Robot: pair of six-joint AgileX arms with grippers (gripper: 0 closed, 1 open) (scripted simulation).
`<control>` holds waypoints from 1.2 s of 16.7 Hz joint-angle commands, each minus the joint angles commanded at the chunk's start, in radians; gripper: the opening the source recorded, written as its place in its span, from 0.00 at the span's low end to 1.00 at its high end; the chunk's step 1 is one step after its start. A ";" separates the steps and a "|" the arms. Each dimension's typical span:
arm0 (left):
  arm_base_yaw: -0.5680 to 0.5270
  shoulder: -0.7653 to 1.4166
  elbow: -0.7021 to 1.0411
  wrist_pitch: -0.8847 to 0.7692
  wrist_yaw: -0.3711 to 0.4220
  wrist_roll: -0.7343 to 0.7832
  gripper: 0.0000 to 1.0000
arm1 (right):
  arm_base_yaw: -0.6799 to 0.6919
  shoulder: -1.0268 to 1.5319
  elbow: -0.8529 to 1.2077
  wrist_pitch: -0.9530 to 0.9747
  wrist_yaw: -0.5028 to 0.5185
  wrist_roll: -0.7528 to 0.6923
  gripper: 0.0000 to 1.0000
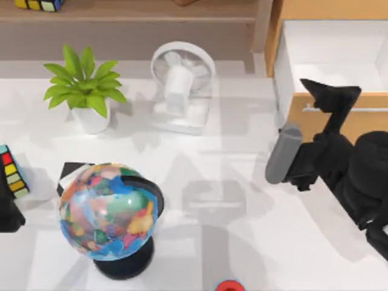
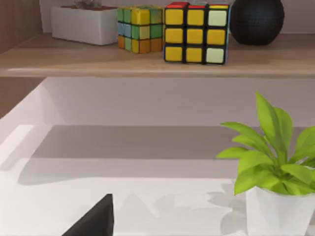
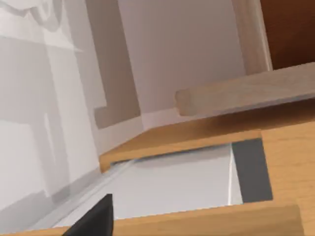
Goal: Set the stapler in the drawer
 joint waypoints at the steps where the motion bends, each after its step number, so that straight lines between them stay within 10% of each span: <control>1: 0.000 0.000 0.000 0.000 0.000 0.000 1.00 | -0.013 0.019 -0.046 0.088 0.023 -0.047 1.00; 9: 0.000 0.000 0.000 0.000 0.000 0.000 1.00 | -0.165 0.165 -0.215 0.518 0.171 -0.281 1.00; 20: 0.000 0.000 0.000 0.000 0.000 0.000 1.00 | -0.201 0.184 -0.147 0.472 0.149 -0.287 1.00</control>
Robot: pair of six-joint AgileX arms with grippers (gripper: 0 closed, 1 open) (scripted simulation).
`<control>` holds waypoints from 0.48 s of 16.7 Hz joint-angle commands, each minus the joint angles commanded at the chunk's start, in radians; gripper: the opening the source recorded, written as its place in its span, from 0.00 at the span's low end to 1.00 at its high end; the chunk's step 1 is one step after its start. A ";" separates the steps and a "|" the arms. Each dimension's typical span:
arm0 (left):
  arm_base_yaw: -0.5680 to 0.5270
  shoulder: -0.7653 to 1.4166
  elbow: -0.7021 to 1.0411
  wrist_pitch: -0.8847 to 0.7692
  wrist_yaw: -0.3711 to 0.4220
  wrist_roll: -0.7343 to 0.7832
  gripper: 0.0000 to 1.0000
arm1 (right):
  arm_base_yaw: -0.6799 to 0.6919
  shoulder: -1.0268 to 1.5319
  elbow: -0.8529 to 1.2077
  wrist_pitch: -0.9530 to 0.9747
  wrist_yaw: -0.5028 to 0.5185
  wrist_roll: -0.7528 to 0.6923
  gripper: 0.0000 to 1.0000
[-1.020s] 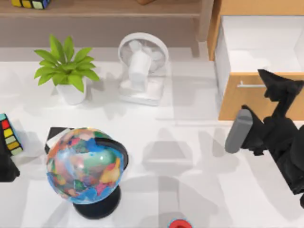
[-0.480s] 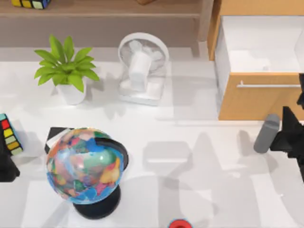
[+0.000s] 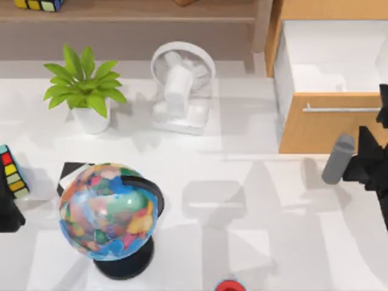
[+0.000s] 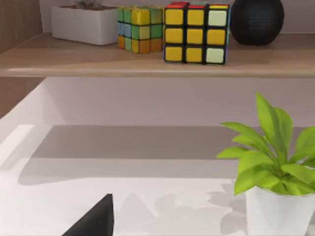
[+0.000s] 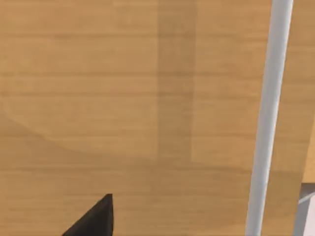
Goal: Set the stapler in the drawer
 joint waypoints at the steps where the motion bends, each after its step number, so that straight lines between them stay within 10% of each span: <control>1: 0.000 0.000 0.000 0.000 0.000 0.000 1.00 | -0.006 0.002 0.015 -0.013 -0.007 0.000 1.00; 5: 0.000 0.000 0.000 0.000 0.000 0.000 1.00 | -0.010 0.003 0.023 -0.020 -0.010 0.000 1.00; 8: 0.000 0.000 0.000 0.000 0.000 0.000 1.00 | -0.010 0.003 0.023 -0.020 -0.010 0.000 0.77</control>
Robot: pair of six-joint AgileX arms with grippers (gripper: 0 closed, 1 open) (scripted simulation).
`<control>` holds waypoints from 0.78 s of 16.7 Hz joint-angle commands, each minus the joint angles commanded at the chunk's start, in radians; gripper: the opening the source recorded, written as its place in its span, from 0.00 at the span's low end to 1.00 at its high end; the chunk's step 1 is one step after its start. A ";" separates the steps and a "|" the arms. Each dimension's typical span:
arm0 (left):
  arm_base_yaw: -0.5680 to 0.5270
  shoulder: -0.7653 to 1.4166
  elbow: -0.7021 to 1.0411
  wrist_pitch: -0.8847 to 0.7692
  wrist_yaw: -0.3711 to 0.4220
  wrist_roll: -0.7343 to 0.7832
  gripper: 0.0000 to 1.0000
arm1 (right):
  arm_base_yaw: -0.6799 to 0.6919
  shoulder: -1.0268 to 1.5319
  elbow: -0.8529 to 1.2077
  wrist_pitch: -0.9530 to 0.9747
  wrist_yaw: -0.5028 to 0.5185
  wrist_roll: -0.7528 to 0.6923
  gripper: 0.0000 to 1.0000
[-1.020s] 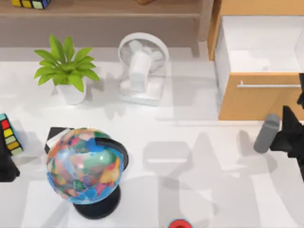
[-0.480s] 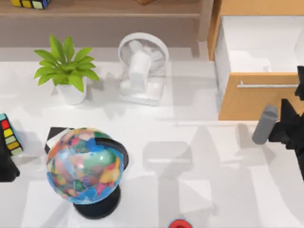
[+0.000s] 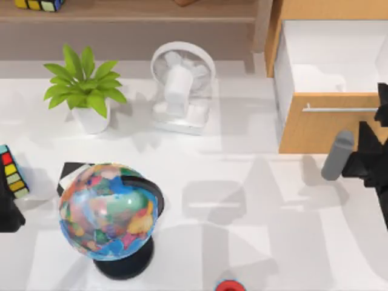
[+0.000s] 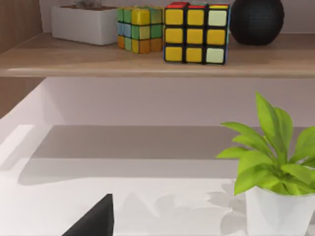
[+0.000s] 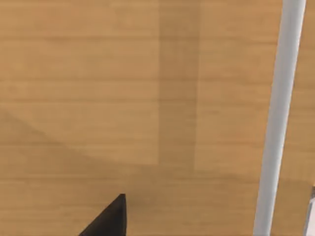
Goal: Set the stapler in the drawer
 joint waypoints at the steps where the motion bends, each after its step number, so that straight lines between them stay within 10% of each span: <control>1: 0.000 0.000 0.000 0.000 0.000 0.000 1.00 | 0.000 0.000 0.000 0.000 0.000 0.000 0.70; 10: 0.000 0.000 0.000 0.000 0.000 0.000 1.00 | 0.000 0.000 0.000 0.000 0.000 0.000 0.02; 13: 0.000 0.000 0.000 0.000 0.000 0.000 1.00 | 0.000 0.000 0.000 0.000 0.000 0.000 0.00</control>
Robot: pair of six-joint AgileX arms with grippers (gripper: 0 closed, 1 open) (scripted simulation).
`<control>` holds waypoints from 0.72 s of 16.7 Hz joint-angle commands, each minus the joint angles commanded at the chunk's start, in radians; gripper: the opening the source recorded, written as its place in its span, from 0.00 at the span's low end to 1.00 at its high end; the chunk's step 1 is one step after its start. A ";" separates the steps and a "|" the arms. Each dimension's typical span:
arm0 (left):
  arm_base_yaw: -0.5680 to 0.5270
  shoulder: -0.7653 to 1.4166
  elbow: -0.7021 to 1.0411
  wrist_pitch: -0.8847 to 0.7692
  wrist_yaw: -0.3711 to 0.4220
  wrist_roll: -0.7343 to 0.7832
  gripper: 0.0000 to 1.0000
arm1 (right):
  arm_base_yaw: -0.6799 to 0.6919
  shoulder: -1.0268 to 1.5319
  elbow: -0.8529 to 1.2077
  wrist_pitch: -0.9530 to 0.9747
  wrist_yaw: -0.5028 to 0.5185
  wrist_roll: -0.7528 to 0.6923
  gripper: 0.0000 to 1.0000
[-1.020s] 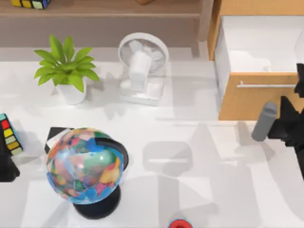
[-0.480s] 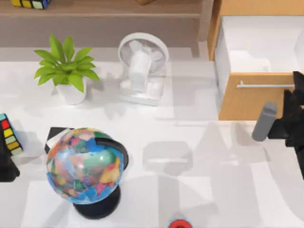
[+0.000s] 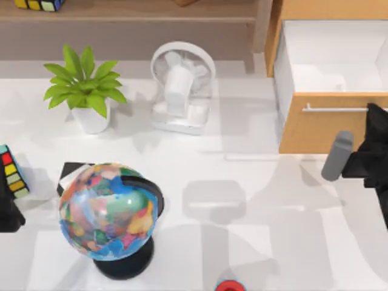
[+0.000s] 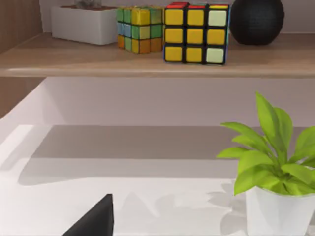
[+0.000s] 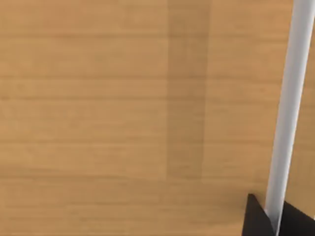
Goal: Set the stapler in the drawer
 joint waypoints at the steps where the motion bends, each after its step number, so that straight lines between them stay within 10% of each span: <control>1: 0.000 0.000 0.000 0.000 0.000 0.000 1.00 | 0.000 0.000 0.000 0.000 0.000 0.000 0.00; 12: 0.000 0.000 0.000 0.000 0.000 0.000 1.00 | -0.034 0.044 0.129 -0.092 -0.037 0.001 0.00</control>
